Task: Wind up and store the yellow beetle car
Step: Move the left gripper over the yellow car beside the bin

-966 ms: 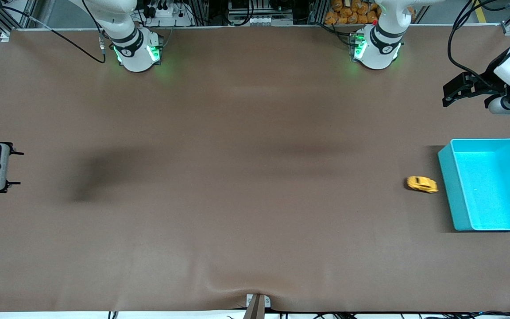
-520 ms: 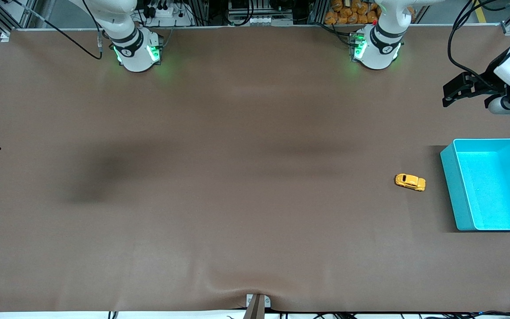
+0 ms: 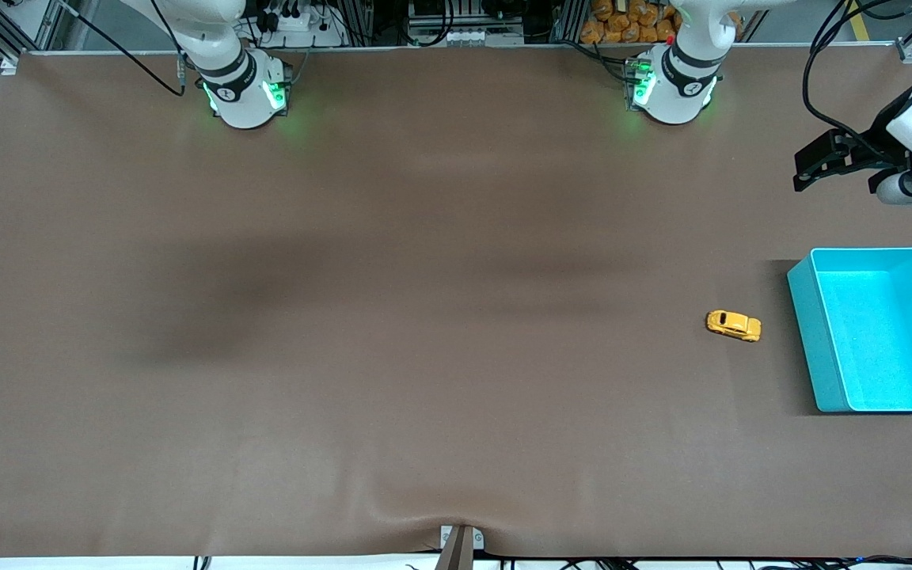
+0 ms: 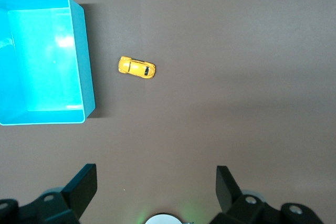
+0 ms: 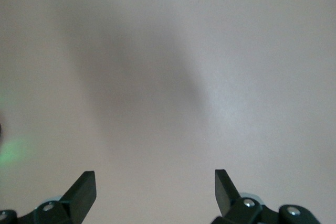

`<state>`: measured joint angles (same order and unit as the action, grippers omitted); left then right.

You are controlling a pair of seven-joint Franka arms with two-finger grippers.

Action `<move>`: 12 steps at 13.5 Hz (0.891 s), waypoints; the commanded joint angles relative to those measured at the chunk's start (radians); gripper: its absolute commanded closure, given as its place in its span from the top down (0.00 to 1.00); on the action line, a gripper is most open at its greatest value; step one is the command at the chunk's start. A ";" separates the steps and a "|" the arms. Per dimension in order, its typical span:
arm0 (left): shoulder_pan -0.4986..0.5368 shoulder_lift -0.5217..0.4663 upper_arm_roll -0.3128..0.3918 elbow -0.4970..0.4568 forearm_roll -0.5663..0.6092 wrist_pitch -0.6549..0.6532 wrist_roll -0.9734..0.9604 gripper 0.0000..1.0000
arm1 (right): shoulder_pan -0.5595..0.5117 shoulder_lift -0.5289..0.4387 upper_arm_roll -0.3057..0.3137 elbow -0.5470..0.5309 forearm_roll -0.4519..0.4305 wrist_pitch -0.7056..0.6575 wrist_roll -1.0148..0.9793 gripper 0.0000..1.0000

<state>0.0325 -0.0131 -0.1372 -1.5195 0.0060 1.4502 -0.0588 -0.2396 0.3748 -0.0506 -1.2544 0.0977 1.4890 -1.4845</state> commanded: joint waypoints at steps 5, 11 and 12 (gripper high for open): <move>0.004 0.065 -0.002 -0.001 0.015 0.057 -0.015 1.00 | 0.052 -0.074 0.005 0.046 0.027 -0.064 0.277 1.00; 0.061 0.258 0.002 -0.001 0.019 0.214 -0.015 1.00 | 0.100 -0.129 0.006 0.047 0.025 -0.064 0.736 1.00; 0.079 0.290 0.002 -0.001 0.020 0.232 -0.015 1.00 | 0.139 -0.131 0.003 0.046 -0.002 -0.061 0.835 1.00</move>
<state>0.0893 0.2174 -0.1286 -1.5358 0.0064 1.6519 -0.0621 -0.1578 0.2562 -0.0462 -1.1979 0.1178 1.4287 -0.8486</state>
